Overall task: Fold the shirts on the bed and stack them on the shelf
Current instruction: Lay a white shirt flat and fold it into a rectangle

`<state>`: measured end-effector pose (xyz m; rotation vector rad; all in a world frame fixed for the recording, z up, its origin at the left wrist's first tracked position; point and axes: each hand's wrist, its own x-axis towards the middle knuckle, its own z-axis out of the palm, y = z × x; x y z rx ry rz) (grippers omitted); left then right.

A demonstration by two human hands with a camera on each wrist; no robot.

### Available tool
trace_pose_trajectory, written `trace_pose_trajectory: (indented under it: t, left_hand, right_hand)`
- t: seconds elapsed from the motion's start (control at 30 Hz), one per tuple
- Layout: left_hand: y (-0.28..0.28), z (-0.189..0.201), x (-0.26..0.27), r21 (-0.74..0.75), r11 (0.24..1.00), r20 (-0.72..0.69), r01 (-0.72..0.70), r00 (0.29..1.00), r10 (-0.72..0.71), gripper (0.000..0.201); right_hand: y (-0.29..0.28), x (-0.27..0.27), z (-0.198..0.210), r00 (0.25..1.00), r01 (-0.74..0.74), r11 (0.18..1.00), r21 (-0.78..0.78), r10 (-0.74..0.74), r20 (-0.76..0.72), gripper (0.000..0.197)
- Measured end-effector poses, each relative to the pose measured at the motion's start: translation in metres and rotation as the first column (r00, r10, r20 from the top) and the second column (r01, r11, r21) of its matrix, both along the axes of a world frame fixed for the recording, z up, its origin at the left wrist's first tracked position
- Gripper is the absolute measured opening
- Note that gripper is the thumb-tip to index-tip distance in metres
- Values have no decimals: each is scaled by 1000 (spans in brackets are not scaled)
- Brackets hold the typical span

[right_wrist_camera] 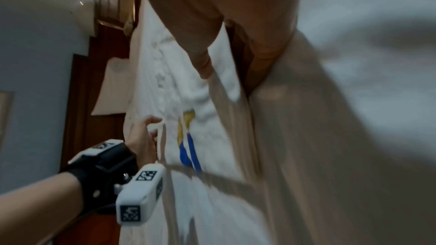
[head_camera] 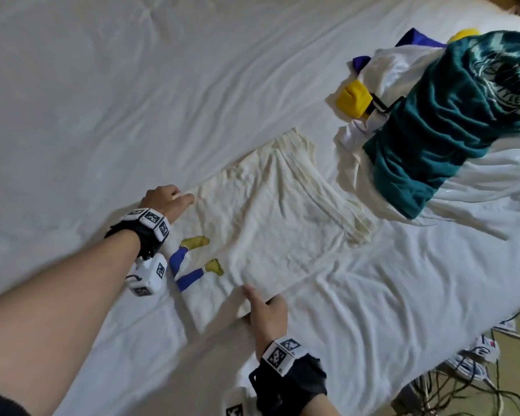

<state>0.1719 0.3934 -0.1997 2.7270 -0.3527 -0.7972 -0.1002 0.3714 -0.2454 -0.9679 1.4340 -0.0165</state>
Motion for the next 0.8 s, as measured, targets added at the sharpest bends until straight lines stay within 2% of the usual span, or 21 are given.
trace_pose_trajectory:
  t: [0.1,0.23,0.3,0.4,0.53,0.63,0.7,0.8]
  left_hand:
    - [28,-3,-1,10,999,40,40,998,-41,12]
    - [52,5,0,-52,999,28,7,1000,-5,26]
    - [77,9,-4,-65,995,-2,-69,998,69,28]
    - [136,5,-23,-52,970,-64,-239,970,235,30]
    - [212,-8,-102,-95,846,-194,-525,843,502,29]
    - [230,-14,-175,-164,743,-270,-649,754,599,29]
    - [228,-9,-217,-233,677,-366,-699,708,605,20]
    - [219,0,-267,-276,654,-455,-705,695,557,15]
  right_hand:
    - [33,3,-2,993,-114,993,25,113,39,33]
    - [37,5,4,982,-189,982,-8,189,23,27]
    - [33,1,11,966,-259,966,-3,259,23,31]
    - [23,-11,20,906,-422,904,71,418,66,23]
    - [-4,-36,28,767,-642,766,28,642,8,24]
    - [-33,-58,34,746,-666,745,-39,666,-33,21]
    - [-52,-73,46,725,-688,714,-133,682,-90,21]
    - [-75,-102,68,653,-757,621,-203,721,-232,26]
